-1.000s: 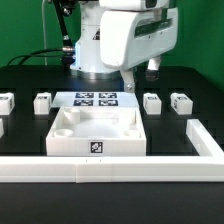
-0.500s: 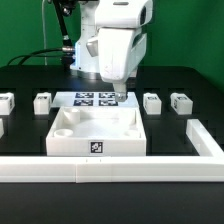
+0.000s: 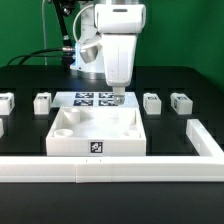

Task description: Assemble square table

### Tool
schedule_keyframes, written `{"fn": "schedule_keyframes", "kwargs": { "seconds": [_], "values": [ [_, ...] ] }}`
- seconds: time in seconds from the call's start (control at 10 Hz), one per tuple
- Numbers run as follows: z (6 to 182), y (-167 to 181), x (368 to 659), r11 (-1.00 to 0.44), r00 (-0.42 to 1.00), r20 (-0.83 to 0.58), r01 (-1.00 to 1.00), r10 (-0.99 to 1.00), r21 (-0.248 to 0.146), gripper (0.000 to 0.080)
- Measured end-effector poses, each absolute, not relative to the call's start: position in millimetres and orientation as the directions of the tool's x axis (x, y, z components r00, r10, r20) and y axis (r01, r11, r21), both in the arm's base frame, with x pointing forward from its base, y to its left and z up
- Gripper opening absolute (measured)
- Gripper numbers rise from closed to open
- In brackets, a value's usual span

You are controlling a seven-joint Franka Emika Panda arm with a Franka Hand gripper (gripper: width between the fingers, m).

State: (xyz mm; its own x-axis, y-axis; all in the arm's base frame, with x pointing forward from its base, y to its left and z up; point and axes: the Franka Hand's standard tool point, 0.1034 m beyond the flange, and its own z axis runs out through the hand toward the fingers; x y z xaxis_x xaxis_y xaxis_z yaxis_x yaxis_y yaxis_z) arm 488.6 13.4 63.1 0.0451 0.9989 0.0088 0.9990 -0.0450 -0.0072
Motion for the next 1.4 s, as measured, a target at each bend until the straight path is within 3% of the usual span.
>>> {"fn": "schedule_keyframes", "kwargs": {
  "seconds": [0.5, 0.8, 1.1, 1.4],
  "values": [
    [60.1, 9, 485, -0.061, 0.061, 0.008, 0.998, 0.998, -0.017, 0.0650],
    [32.2, -2, 446, -0.023, 0.024, 0.019, 0.999, 1.000, -0.037, 0.0650],
    [10.8, -3, 435, -0.033, 0.035, 0.027, 0.998, 0.999, -0.058, 0.0650],
    [8.7, -2, 435, -0.046, 0.048, 0.027, 0.997, 0.998, -0.060, 0.0650]
  ]
}}
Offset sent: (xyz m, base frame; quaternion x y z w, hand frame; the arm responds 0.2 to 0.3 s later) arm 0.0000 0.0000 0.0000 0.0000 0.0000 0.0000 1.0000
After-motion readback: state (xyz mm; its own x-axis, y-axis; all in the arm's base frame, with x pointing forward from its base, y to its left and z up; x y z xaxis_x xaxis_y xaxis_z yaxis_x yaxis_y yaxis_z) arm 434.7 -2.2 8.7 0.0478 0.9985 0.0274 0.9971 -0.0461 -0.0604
